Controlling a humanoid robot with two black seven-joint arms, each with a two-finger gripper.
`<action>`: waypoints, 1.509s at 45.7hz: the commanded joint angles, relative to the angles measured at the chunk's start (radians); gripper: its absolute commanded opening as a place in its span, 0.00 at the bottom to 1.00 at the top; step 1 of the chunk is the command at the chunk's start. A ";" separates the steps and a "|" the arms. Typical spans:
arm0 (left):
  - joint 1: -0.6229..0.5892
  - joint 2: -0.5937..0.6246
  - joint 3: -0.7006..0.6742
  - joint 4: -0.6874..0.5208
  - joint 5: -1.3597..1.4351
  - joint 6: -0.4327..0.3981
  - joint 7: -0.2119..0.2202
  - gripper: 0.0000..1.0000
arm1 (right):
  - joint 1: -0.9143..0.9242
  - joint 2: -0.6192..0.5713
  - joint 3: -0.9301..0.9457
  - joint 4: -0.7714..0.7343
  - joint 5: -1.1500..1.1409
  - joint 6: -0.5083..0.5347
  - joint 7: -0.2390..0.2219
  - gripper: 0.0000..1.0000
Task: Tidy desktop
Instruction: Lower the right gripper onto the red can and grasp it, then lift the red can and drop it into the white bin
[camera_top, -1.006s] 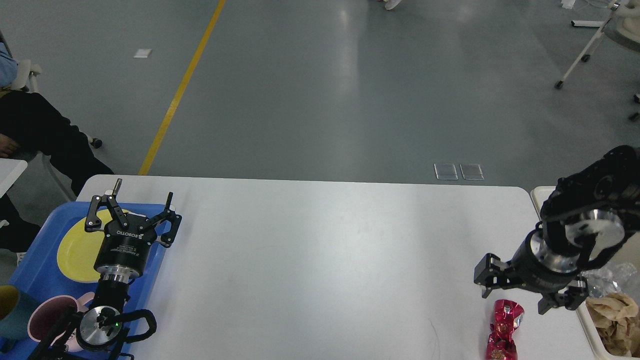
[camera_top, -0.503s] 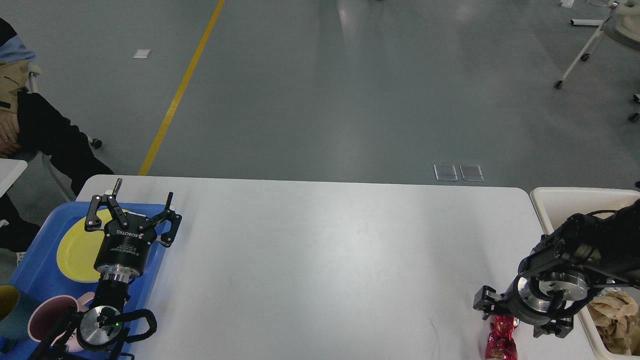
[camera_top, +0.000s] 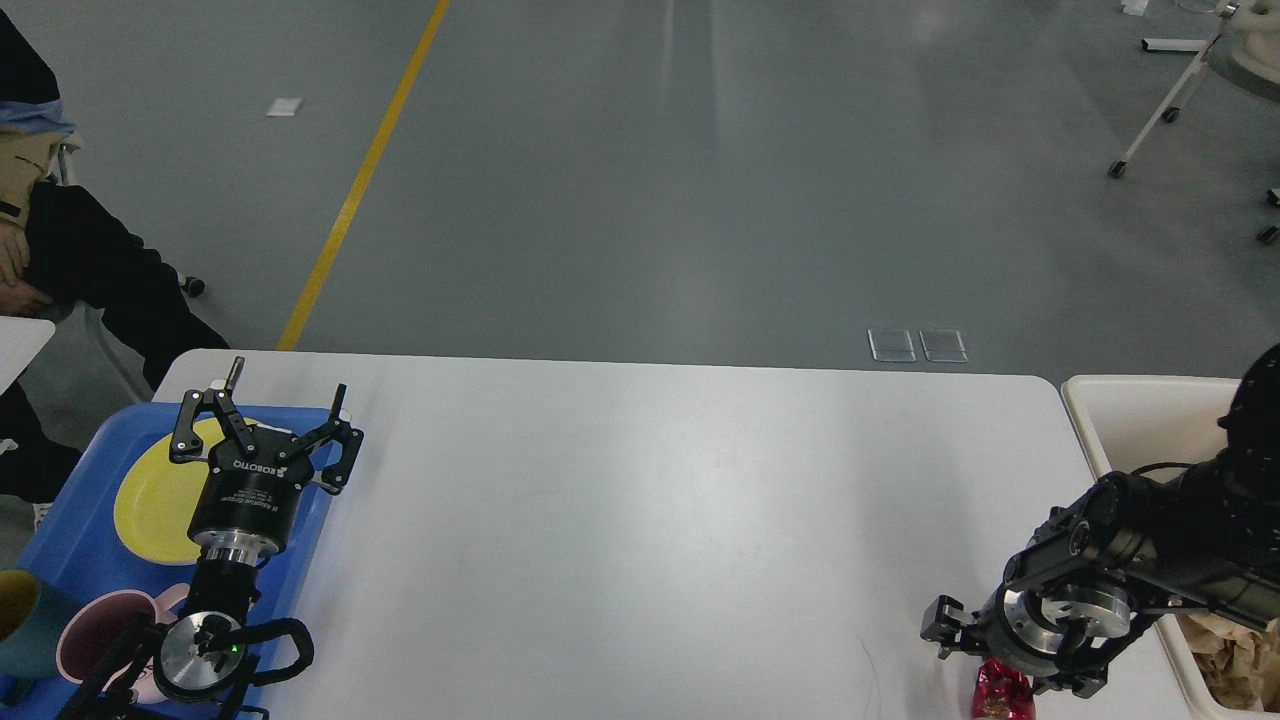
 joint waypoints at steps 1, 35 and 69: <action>0.000 0.000 0.000 0.000 0.000 0.000 0.000 0.96 | -0.017 0.003 0.000 -0.004 0.000 -0.032 0.000 0.54; 0.000 0.000 0.000 0.000 0.000 0.000 0.000 0.96 | 0.161 -0.091 0.021 0.047 0.008 0.205 0.026 0.00; 0.000 0.000 0.000 0.000 0.000 0.000 0.000 0.96 | 1.170 0.012 -0.206 0.242 0.205 0.784 0.041 0.00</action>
